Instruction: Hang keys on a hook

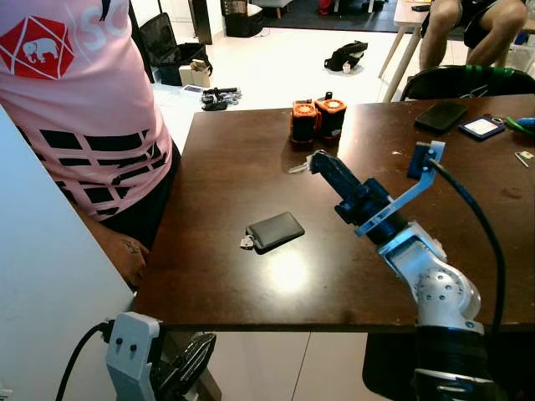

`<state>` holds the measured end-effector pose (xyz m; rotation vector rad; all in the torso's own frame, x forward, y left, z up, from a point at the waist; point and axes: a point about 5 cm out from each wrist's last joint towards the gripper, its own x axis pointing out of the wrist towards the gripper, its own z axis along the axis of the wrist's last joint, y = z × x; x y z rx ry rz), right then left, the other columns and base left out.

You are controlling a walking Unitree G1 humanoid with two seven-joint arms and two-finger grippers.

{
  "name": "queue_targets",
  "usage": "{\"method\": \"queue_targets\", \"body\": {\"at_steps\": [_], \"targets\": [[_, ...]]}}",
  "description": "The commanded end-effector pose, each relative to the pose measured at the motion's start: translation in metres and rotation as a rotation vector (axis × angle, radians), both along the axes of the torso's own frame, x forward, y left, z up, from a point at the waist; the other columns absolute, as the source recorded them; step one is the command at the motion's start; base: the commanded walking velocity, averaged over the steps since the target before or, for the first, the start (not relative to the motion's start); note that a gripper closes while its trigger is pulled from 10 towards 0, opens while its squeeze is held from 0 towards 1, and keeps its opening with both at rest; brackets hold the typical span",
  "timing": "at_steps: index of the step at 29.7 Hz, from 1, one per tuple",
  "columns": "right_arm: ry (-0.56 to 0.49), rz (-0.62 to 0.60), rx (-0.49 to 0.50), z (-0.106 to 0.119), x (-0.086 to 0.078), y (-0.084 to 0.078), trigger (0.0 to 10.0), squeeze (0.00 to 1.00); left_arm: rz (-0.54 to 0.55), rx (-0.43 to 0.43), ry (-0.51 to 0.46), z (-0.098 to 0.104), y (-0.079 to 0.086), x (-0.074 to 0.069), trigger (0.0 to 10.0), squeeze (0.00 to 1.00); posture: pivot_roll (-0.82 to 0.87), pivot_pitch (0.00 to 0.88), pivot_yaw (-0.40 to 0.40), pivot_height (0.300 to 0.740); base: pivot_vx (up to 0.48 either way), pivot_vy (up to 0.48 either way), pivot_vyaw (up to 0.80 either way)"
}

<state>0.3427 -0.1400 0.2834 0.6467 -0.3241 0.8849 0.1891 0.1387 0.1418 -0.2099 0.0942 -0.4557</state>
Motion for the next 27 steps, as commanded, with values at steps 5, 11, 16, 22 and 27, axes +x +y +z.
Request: {"method": "queue_targets", "body": {"at_steps": [5, 11, 16, 22, 27], "targets": [[0.088, -0.236, -0.141, -0.012, 0.015, 0.0, 0.0, 0.0, 0.007, 0.014, 0.03, -0.005, 0.003, -0.003, 10.0, 0.0, 0.0, 0.143, 0.185, 0.74, 0.0, 0.0, 0.0], [0.021, -0.644, -0.415, -0.014, 0.029, -0.019, 0.0, 0.0, 0.005, 0.014, 0.031, -0.005, 0.002, -0.002, 10.0, 0.0, 0.0, 0.148, 0.19, 0.74, 0.0, 0.0, 0.0], [-0.061, -0.717, -0.387, 0.002, 0.025, -0.021, 0.0, 0.0, 0.008, 0.013, 0.032, -0.006, 0.002, -0.003, 10.0, 0.0, 0.0, 0.15, 0.185, 0.74, 0.0, 0.0, 0.0], [-0.184, -0.764, -0.364, 0.014, 0.018, -0.02, 0.0, 0.0, 0.009, 0.012, 0.034, -0.006, 0.002, -0.004, 10.0, 0.0, 0.0, 0.152, 0.183, 0.74, 0.0, 0.0, 0.0], [-0.177, -0.781, -0.36, 0.012, 0.02, -0.021, 0.0, 0.0, 0.008, 0.01, 0.034, -0.006, 0.002, -0.004, 10.0, 0.0, 0.0, 0.152, 0.183, 0.74, 0.0, 0.0, 0.0]]}}
